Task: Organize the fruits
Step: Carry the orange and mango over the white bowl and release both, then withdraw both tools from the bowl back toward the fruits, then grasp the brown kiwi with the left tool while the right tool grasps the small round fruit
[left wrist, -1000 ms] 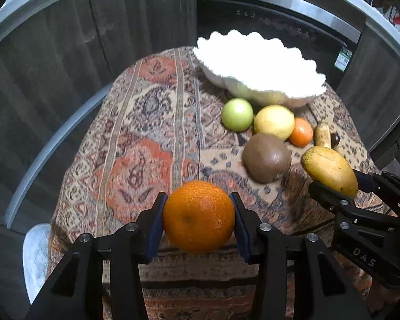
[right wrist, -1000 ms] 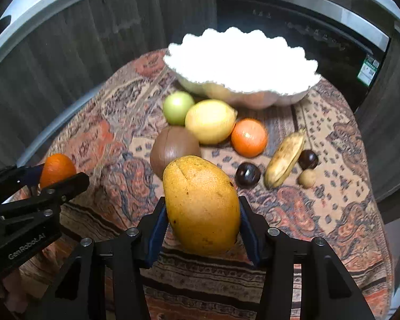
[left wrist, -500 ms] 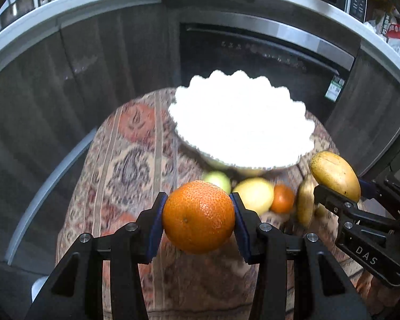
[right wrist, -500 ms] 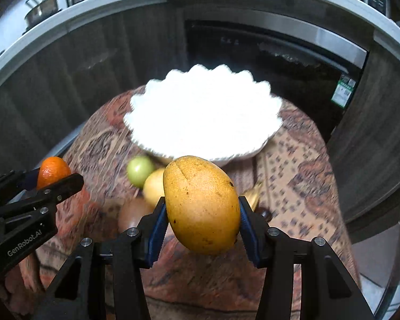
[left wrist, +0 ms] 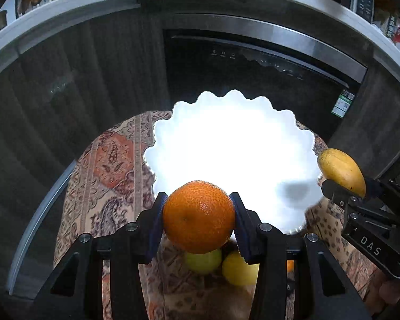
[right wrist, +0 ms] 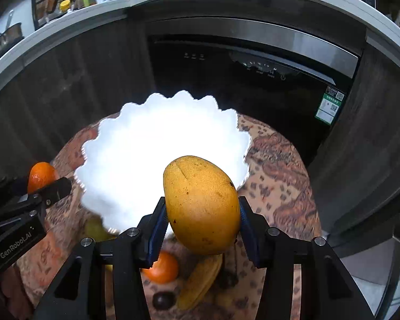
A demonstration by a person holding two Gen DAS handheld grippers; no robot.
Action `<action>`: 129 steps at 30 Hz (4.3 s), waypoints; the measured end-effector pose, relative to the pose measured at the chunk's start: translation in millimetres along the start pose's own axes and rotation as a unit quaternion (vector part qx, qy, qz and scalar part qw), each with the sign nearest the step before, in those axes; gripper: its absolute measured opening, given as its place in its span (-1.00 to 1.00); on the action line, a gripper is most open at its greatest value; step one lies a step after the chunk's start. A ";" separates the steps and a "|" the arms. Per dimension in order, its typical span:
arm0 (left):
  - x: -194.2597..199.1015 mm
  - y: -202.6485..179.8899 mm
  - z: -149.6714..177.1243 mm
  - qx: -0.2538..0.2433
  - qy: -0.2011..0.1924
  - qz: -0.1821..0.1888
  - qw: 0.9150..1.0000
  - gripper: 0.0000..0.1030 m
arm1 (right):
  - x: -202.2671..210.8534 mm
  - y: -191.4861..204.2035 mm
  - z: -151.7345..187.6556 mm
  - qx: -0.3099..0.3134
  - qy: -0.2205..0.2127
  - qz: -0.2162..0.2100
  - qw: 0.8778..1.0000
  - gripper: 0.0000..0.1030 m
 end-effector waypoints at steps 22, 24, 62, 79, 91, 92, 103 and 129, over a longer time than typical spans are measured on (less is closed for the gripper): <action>-58.9 10.5 -12.5 0.015 0.036 -0.017 0.999 0.48 | -67.9 -0.6 -12.3 -0.013 0.039 0.010 0.999 0.24; -53.7 11.4 -12.3 0.015 0.036 -0.020 0.999 0.53 | -59.7 -2.5 -16.7 -0.011 0.020 0.027 0.999 0.48; 63.7 -4.8 56.9 0.017 -0.003 -0.034 0.999 0.81 | 75.5 -14.3 45.9 -0.043 -0.031 0.073 0.996 0.67; 34.0 -19.6 106.4 0.012 0.025 -0.029 0.999 0.81 | 60.7 -28.3 97.1 -0.057 -0.014 0.085 0.995 0.67; 6.6 -24.8 128.1 0.005 0.041 -0.042 0.998 0.67 | 40.9 -33.3 124.3 -0.059 -0.007 0.088 0.994 0.67; 3.7 -25.0 129.8 0.006 0.044 -0.042 0.998 0.64 | 39.3 -33.4 125.5 -0.060 -0.006 0.087 0.994 0.67; -21.2 -30.4 143.3 0.016 0.075 -0.029 0.997 0.23 | 24.8 -32.2 132.9 -0.060 0.005 0.080 0.995 0.67; -20.0 -22.5 148.9 0.021 0.080 -0.037 0.996 0.10 | -15.1 -18.9 142.9 -0.047 0.050 0.049 0.996 0.12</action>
Point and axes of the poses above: each gripper's, at about its wrist camera, not at the fingertips, and x roughly against the way its jaws point, y to its left, z to its underside, the point moved 8 cm from there along -x, roughly the way its jaws point, and after that the axes turned 3 degrees about x, right-handed, at the moved point
